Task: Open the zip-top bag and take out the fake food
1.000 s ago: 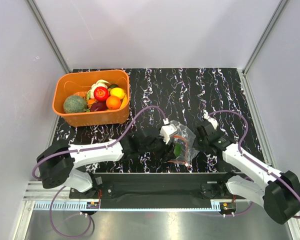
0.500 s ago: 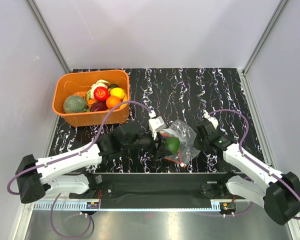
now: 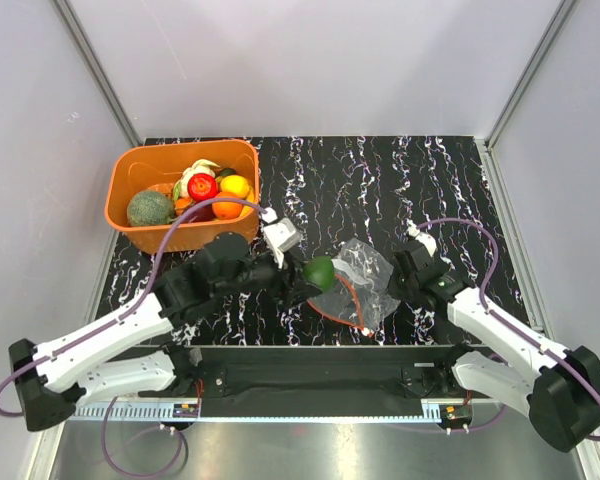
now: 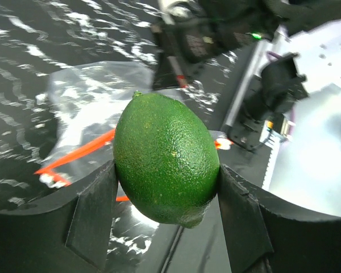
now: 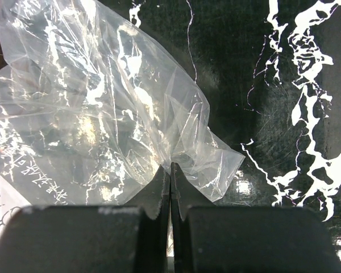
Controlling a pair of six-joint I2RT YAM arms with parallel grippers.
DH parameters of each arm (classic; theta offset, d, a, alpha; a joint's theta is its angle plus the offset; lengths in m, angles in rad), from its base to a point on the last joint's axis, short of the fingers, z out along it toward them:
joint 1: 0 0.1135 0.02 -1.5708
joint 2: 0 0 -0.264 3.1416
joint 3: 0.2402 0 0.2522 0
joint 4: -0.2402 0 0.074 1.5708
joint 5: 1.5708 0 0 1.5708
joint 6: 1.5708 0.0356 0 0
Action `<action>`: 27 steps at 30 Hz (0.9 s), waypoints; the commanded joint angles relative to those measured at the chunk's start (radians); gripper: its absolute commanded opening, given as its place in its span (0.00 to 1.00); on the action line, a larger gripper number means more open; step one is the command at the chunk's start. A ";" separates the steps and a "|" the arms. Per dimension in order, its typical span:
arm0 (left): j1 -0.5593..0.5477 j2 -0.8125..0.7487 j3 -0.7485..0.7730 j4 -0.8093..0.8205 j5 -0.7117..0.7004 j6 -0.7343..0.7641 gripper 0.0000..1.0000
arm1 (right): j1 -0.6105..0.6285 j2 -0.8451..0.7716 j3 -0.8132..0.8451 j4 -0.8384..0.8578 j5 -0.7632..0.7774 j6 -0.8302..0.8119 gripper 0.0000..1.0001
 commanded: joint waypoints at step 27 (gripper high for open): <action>0.732 0.498 0.614 -0.138 -0.207 0.078 0.33 | -0.005 -0.069 -0.012 0.082 -0.053 -0.025 0.00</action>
